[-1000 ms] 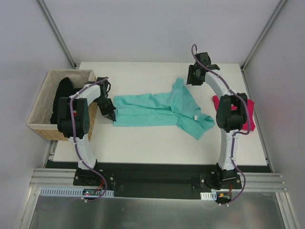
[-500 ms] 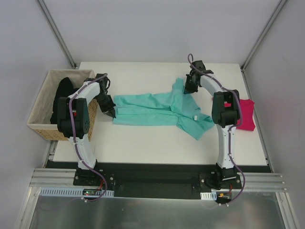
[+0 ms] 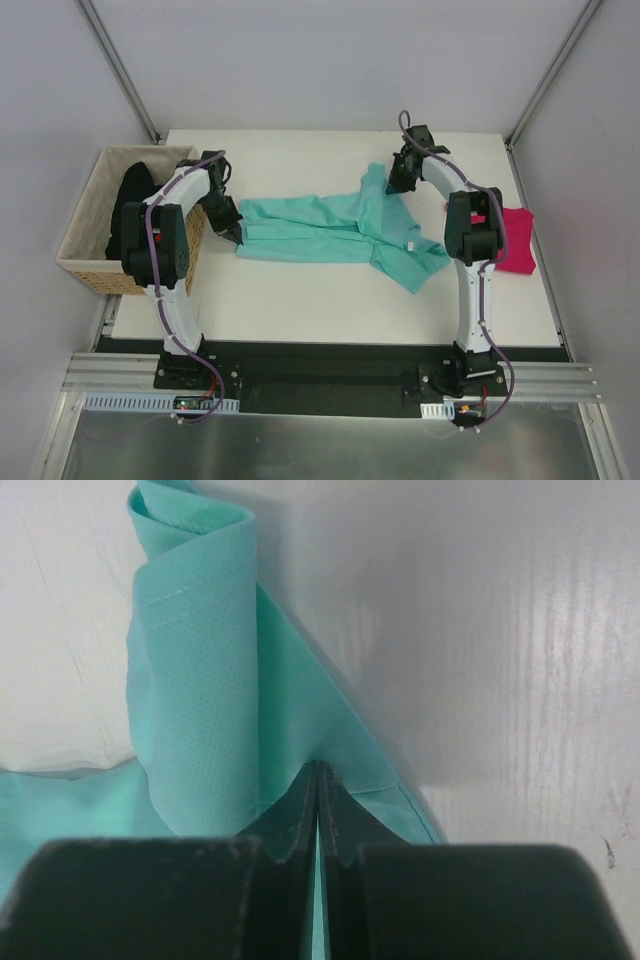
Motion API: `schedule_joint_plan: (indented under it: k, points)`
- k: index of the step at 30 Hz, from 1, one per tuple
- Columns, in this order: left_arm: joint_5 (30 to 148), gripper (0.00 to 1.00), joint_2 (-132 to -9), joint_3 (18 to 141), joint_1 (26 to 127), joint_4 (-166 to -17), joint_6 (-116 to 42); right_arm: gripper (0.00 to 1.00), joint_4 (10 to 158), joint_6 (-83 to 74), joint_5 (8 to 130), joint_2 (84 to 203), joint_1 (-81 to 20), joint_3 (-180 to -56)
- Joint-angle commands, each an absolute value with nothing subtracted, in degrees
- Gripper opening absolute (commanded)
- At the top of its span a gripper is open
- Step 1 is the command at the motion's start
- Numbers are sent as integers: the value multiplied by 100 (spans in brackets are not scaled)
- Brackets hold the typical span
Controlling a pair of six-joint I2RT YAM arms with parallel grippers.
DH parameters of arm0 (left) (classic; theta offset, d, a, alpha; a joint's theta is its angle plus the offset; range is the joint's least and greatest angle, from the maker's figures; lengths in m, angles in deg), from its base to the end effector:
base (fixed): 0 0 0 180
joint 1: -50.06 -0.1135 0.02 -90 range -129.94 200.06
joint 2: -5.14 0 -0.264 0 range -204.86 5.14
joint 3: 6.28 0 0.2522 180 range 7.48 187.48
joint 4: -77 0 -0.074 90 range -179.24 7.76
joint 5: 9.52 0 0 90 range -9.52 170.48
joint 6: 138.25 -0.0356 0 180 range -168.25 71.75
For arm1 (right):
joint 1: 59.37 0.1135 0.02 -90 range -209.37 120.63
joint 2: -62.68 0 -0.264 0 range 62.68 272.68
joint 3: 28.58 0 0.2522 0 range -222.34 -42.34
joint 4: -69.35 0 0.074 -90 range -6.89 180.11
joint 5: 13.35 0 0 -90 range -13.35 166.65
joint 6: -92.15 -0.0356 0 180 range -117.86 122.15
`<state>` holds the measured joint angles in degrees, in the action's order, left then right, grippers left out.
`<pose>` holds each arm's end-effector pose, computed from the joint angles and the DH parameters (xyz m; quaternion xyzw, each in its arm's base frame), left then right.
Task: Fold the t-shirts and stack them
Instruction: Fold the other side of the tshirt into a rectangle
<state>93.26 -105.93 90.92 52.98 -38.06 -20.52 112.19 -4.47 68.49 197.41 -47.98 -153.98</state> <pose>0.3800 -0.0273 0.1927 -0.2019 0.9683 -0.1324 0.0642 0.5104 0.1080 0.1739 -0.0623 0.9418 0.1171 0.3088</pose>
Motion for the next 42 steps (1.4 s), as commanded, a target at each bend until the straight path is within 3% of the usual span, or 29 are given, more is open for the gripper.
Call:
schedule_joint_plan:
  k: [1, 11, 29, 42]
  points:
    - [9129, 0, -10613, 9238, 5287, -3501, -1951, 1, 11106, -594, 6970, 19619, -4918, -15379]
    - [9147, 0, -10446, 9001, 5287, -3457, -1916, 1, 11018, -664, 7226, 19468, -5234, -15203]
    - [8971, 0, -10209, 8992, 5287, -3202, -1977, 1, 11273, -489, 7024, 20084, -5718, -16495]
    - [9103, 0, -10367, 9343, 5287, -3202, -1968, 1, 11335, -453, 7059, 18986, -5235, -15951]
